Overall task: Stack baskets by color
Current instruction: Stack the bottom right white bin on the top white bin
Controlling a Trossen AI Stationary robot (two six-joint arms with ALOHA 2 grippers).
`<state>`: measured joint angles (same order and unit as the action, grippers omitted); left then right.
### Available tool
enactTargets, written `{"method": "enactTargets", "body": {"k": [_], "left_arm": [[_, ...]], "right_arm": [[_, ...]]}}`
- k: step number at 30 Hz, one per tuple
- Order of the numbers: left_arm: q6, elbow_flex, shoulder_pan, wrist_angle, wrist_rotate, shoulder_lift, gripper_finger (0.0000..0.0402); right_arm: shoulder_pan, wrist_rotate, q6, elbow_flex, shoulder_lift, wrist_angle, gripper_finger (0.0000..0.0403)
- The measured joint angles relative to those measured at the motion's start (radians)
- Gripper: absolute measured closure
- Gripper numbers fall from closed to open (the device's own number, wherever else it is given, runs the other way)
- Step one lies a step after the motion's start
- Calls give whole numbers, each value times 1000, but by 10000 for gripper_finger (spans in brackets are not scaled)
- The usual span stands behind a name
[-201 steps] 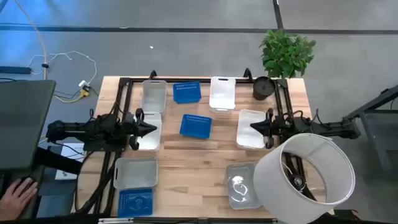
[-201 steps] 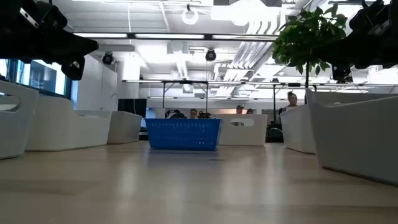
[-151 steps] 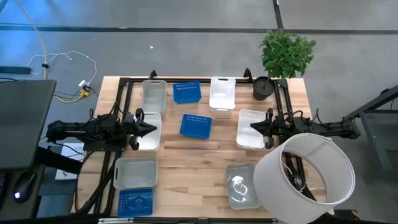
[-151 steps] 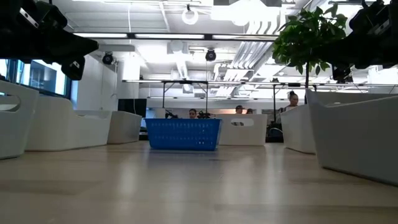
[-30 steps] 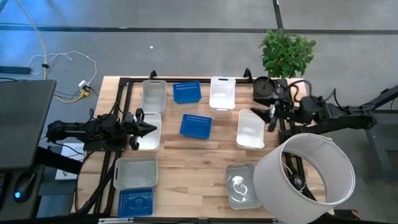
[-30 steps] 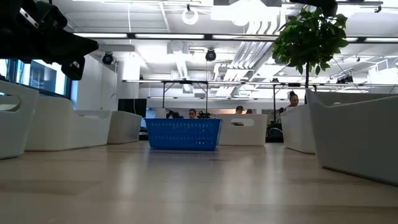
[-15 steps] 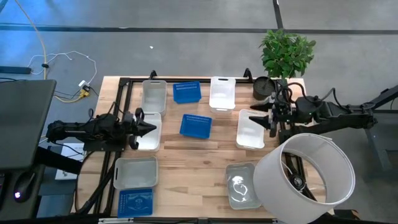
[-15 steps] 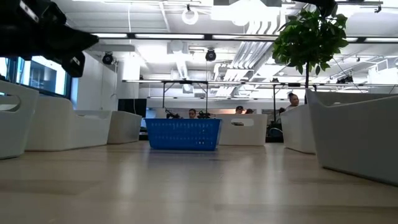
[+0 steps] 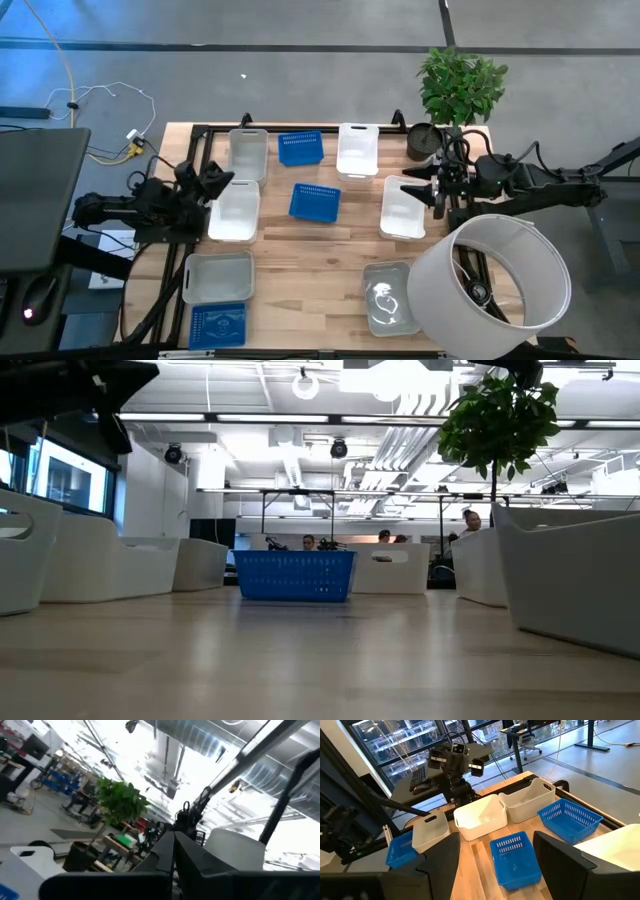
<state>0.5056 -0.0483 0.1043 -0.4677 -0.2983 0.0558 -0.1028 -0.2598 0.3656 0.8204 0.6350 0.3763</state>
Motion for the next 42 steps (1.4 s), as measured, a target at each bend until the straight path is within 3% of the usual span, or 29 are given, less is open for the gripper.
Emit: {"method": "enactTargets", "body": {"k": [6,13,19,42], "left_arm": [[-84,-186,0,21,-2,184,329],[-169,-457,-1,279,35,426,227],[-254,-576,-1,337,97,568,167],[-246,-613,-1,337,93,618,154]], "right_arm": [[0,-1,0,0,0,-1,163],[0,3,-7,0,0,-55,163],[0,21,39,0,0,-66,163],[0,21,61,0,21,-66,163]]}}
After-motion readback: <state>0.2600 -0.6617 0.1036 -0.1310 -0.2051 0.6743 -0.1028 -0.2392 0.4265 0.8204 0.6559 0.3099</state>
